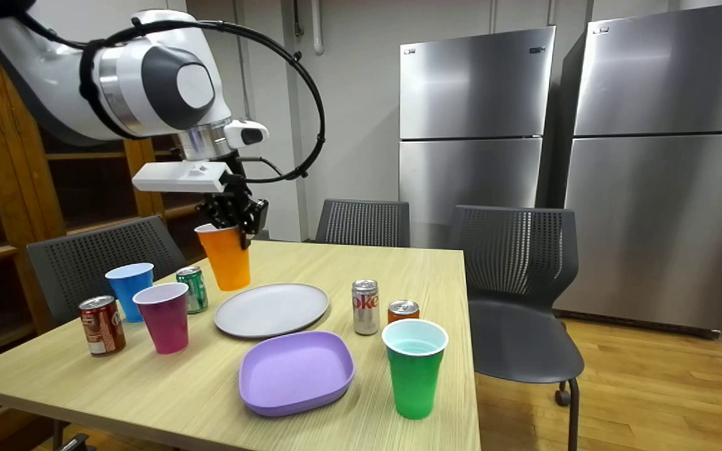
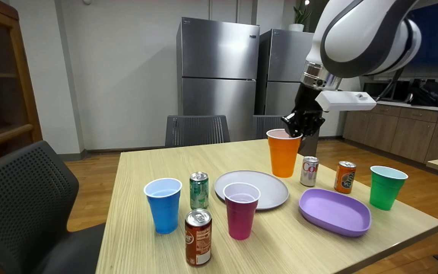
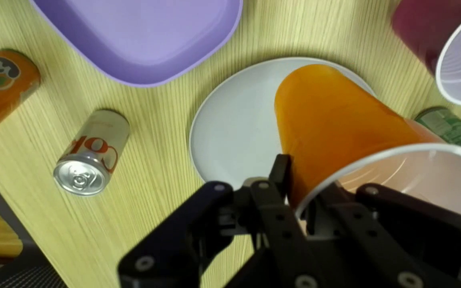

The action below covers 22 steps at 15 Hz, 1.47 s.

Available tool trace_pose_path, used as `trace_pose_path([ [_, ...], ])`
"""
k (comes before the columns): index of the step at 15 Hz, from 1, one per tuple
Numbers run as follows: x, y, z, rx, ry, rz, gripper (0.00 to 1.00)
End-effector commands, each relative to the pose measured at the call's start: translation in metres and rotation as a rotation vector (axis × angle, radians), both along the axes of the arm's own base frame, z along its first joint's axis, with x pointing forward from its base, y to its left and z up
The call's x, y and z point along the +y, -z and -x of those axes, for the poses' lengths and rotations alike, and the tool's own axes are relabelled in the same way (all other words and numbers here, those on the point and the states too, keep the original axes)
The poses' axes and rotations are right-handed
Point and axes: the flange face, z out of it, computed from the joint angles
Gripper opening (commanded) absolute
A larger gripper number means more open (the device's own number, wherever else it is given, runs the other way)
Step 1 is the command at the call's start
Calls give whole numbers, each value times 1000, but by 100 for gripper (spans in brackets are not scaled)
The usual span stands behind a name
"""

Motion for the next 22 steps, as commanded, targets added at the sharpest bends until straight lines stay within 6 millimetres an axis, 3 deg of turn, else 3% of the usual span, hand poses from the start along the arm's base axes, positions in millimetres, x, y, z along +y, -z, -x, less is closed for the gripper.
trace_pose_path([
  [1, -6, 5, -55, 0, 1, 8, 2],
  [6, -3, 14, -116, -17, 21, -6, 2],
  [13, 12, 53, -192, 8, 23, -1, 2],
  [18, 23, 82, -233, 62, 12, 14, 2],
  [22, 30, 102, -252, 96, -1, 33, 2],
])
